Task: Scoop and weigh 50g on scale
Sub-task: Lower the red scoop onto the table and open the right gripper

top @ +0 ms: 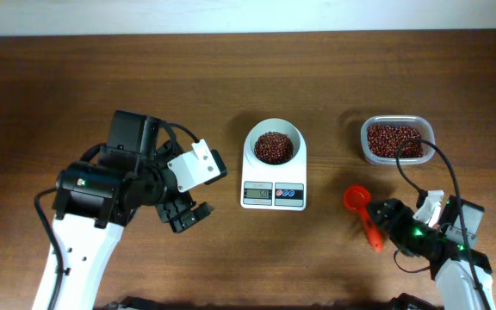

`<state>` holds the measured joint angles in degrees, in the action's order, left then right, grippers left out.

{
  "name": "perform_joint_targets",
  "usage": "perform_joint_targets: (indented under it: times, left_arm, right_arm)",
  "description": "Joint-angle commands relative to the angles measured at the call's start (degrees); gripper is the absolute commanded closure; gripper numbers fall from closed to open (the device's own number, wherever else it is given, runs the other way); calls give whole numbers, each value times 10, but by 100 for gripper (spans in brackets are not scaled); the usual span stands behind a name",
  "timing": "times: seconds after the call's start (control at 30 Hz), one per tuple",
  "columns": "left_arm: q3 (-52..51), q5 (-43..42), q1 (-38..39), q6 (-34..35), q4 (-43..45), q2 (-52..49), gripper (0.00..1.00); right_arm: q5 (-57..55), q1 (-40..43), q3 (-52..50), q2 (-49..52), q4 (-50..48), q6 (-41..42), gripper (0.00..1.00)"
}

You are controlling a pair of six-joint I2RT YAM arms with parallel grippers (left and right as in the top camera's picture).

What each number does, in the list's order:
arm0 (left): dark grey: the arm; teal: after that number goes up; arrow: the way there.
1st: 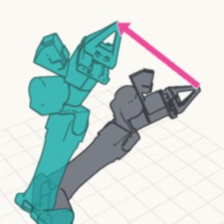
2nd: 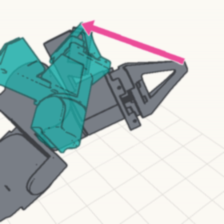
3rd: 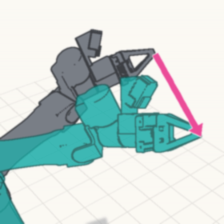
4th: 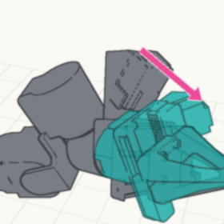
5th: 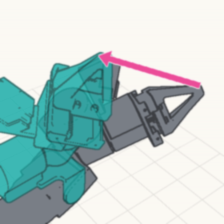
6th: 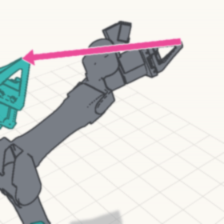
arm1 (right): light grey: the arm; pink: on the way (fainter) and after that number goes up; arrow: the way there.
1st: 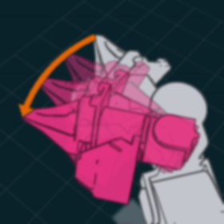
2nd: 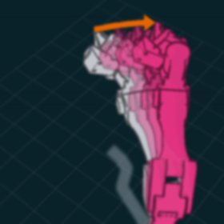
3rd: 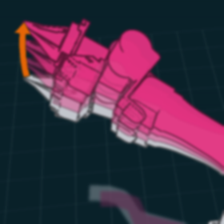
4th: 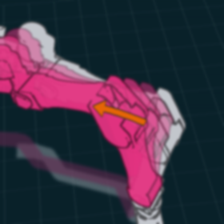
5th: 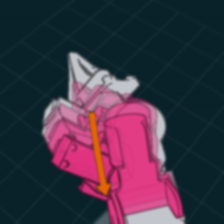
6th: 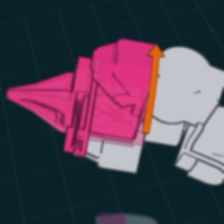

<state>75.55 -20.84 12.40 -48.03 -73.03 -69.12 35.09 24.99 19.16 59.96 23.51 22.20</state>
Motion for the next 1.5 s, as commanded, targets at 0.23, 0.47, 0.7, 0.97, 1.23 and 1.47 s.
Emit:
perform_joint_targets:
  times: [0.23, 0.47, 0.7, 0.97, 1.23, 1.47]
  left_arm:
    - [3, -8, -2, -7, 1, -1, 1]
    - [3, -8, -2, -7, 1, -1, 1]
    - [3, -8, -2, -7, 1, -1, 1]
    - [3, -8, -2, -7, 1, -1, 1]
    - [3, -8, -2, -7, 1, -1, 1]
    - [3, -8, -2, -7, 1, -1, 1]
  right_arm:
    - [-87, 3, 104, 1, -1, 27, 1]
    - [128, 2, 358, -7, -4, 25, 1]
    - [200, 2, 400, -7, 3, 26, 1]
    - [189, -19, 399, -19, 12, -5, 1]
    - [-210, -269, 375, -217, 89, -102, 1]
    - [-254, -296, 204, -419, 21, -134, 1]
